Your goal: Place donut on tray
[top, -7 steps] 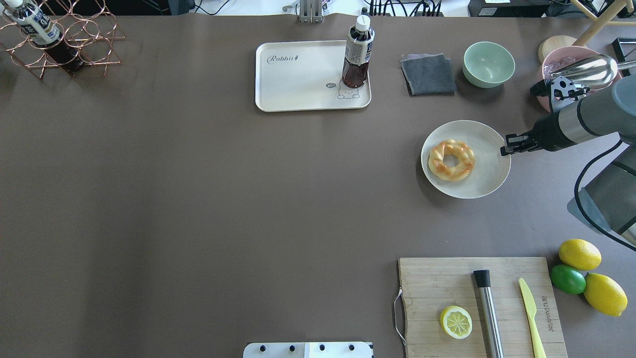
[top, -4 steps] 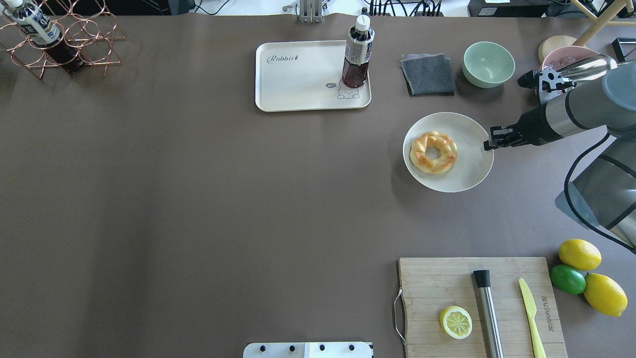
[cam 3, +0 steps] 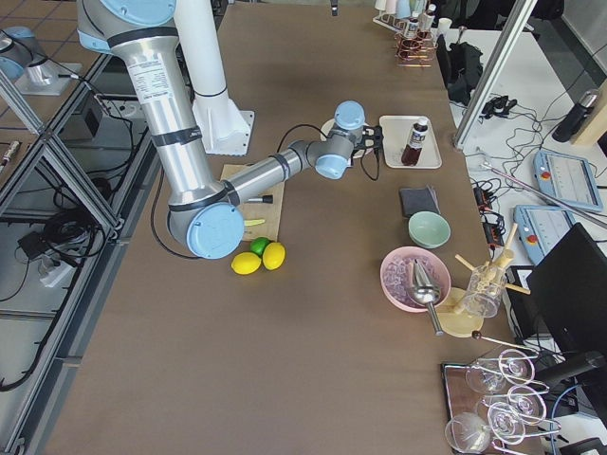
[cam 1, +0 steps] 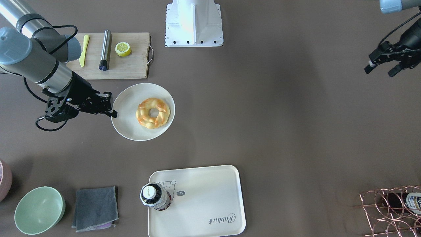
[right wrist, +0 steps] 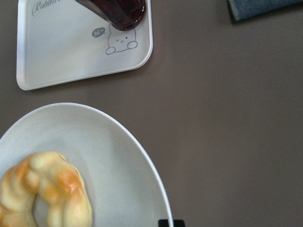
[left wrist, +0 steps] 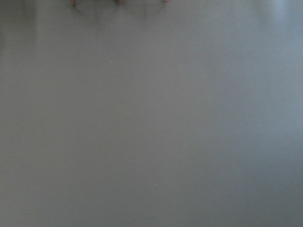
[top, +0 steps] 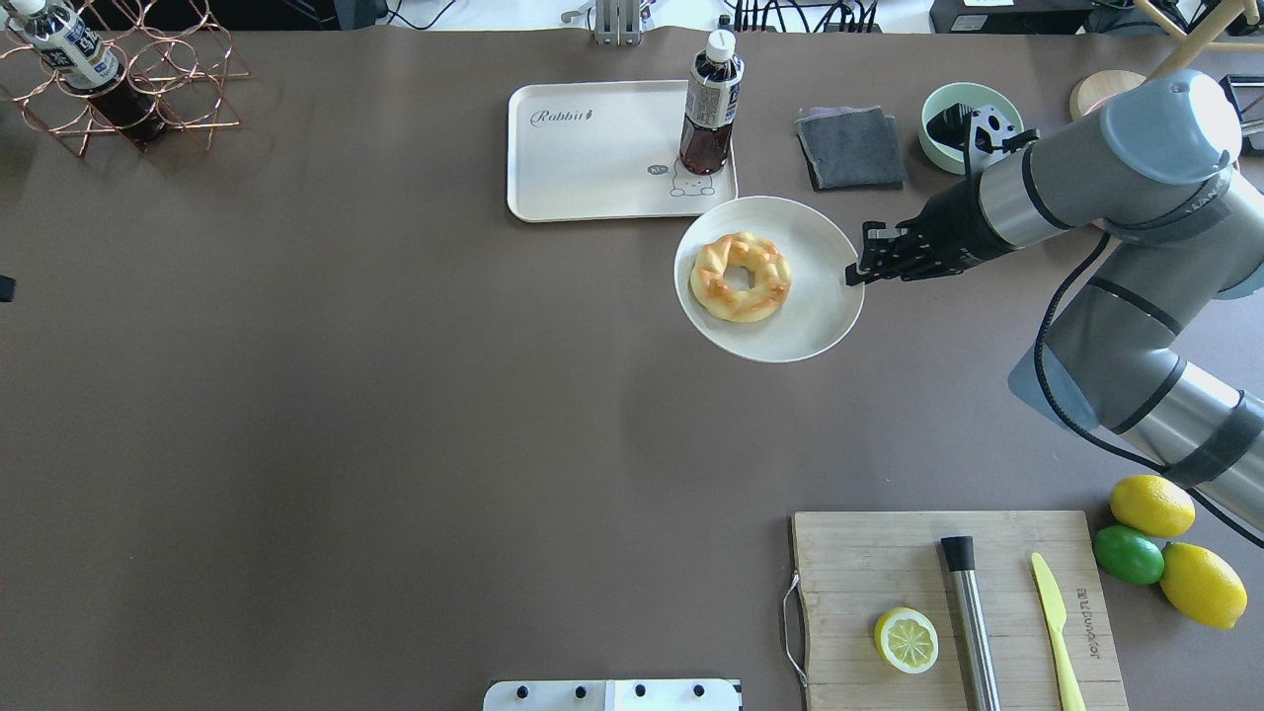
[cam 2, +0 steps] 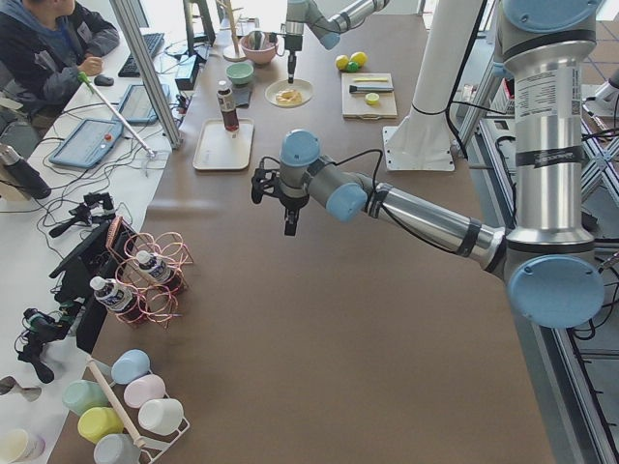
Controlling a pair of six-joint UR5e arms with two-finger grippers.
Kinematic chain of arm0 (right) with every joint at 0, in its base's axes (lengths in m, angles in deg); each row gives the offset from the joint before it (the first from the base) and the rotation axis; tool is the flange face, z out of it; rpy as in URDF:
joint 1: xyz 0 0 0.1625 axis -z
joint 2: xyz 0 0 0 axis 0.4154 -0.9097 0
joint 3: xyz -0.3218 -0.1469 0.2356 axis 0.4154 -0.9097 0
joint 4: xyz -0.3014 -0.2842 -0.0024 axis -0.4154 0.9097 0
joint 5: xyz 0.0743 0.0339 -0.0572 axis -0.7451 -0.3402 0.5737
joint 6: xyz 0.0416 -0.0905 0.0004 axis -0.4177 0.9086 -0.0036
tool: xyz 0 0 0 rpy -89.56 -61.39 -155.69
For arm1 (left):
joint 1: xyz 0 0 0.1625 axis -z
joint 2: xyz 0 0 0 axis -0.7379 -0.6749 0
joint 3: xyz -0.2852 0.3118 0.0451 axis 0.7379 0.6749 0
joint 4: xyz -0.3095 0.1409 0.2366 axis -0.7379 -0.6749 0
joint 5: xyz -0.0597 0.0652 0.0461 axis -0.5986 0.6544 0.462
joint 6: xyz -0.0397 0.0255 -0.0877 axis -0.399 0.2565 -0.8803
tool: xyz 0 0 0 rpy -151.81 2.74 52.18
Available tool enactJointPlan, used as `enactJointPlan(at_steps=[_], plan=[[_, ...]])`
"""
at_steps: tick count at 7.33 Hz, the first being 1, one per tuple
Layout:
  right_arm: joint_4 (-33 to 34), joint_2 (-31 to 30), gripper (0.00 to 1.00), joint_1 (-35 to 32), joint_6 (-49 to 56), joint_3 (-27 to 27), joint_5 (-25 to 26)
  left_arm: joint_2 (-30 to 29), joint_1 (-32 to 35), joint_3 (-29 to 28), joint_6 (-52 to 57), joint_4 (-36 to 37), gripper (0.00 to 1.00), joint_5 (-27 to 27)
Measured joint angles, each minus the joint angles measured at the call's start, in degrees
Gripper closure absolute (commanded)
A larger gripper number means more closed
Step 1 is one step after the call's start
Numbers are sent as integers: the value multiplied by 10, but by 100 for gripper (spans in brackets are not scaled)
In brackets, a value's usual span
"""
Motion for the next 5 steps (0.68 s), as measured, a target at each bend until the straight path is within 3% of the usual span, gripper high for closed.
enactJointPlan(at_steps=[2, 5], plan=[[19, 40, 100, 48, -43, 1, 21, -79, -99, 14, -164, -13, 3, 25], [116, 86, 100, 106, -83, 49, 73, -190, -267, 22, -352, -2, 3, 151]])
